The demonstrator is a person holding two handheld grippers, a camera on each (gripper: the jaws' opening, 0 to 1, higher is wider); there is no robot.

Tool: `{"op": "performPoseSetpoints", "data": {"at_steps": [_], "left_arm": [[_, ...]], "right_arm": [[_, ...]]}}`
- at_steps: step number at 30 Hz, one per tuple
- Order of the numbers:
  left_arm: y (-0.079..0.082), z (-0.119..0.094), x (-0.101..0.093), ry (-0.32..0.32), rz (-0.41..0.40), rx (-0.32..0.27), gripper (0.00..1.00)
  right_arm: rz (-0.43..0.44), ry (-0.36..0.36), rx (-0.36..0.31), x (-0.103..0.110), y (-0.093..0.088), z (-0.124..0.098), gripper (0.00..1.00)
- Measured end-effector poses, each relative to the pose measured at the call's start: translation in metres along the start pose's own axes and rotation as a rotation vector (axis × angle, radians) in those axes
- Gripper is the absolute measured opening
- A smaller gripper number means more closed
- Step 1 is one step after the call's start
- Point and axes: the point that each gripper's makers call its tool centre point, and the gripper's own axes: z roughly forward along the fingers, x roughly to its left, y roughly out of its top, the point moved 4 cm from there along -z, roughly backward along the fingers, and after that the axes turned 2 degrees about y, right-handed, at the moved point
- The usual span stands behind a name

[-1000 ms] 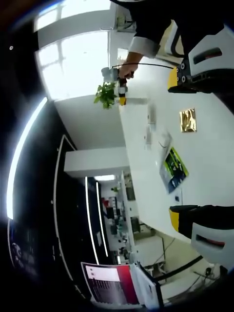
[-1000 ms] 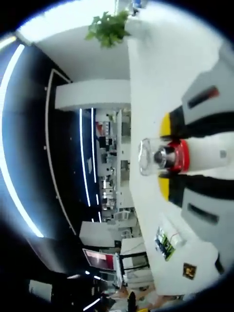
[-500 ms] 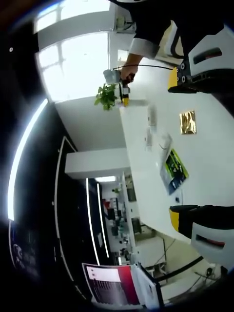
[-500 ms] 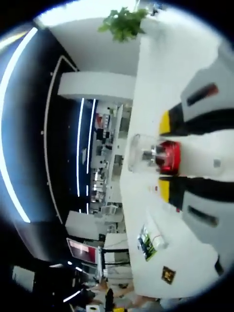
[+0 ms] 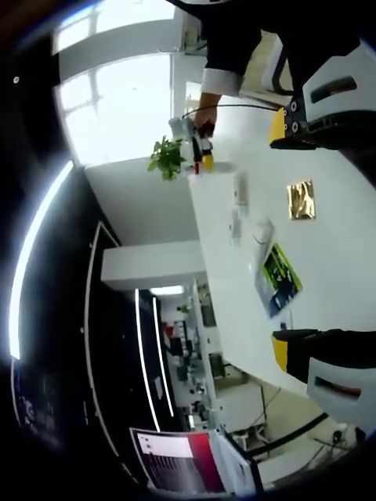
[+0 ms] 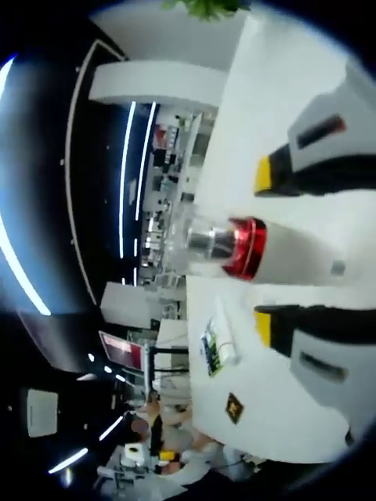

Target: Arrange the skincare products in the storage area until every visible bottle or jar stands upright without overlapping.

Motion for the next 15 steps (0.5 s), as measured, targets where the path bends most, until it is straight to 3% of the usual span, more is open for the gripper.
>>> {"op": "performPoseSetpoints", "data": {"at_steps": [7, 13, 15], "left_arm": [[-0.004, 0.009, -0.004, -0.012, 0.007, 0.023, 0.97], [-0.005, 0.009, -0.006, -0.020, 0.012, 0.024, 0.97], [-0.005, 0.008, -0.005, -0.017, 0.011, 0.023, 0.97]], "right_arm": [[-0.026, 0.084, 0.025, -0.002, -0.013, 0.007, 0.64], [0.018, 0.190, 0.007, 0.001, -0.020, 0.010, 0.63], [0.014, 0.219, 0.065, 0.005, -0.027, 0.013, 0.64]]}}
